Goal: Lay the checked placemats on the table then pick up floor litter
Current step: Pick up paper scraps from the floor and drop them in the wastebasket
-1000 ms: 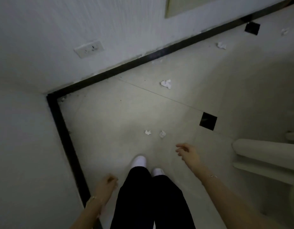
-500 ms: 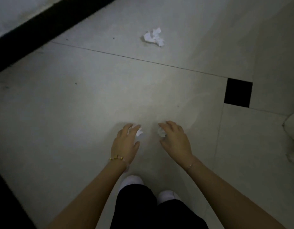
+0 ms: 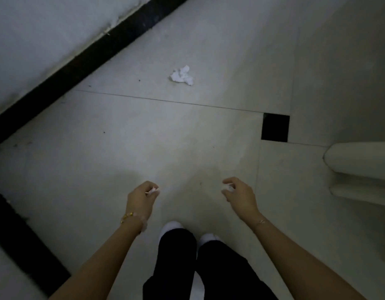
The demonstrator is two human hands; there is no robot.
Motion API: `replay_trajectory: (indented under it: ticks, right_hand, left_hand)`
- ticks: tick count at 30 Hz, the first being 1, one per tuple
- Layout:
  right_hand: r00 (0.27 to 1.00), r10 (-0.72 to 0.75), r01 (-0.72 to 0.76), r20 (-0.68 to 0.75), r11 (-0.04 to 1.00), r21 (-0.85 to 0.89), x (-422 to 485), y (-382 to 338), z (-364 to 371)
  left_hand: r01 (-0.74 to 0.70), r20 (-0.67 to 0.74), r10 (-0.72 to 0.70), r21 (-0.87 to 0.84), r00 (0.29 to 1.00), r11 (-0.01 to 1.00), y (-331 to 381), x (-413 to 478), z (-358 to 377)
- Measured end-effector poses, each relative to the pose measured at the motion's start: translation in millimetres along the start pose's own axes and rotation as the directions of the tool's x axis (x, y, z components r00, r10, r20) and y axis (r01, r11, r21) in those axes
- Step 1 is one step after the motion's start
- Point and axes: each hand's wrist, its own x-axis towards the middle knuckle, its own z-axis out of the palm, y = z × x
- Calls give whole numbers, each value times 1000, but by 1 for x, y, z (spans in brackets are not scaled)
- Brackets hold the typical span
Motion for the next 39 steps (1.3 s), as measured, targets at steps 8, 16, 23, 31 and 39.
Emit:
replay_trajectory:
  ticks: [8, 16, 23, 31, 39]
  right_hand:
    - [983, 172, -145, -68, 947, 288, -157, -94, -153]
    - [972, 178, -55, -156, 813, 580, -321, -164, -266]
    - [940, 273, -55, -203, 712, 700, -433, -123, -291]
    - [825, 517, -68, -228, 492, 868, -550, -34, -271]
    - [615, 788, 56, -43, 11, 998, -625, -4, -209]
  left_hand:
    - [-16, 62, 25, -144, 998, 989, 142, -154, -128]
    - [-153, 176, 174, -125, 969, 980, 267, -303, -217]
    - [-146, 303, 139, -1, 943, 989, 283, -394, -226]
    - [-84, 397, 59, 44, 916, 996, 277, -456, -200]
    - [-291, 546, 58, 352, 836, 890, 337, -448, -162]
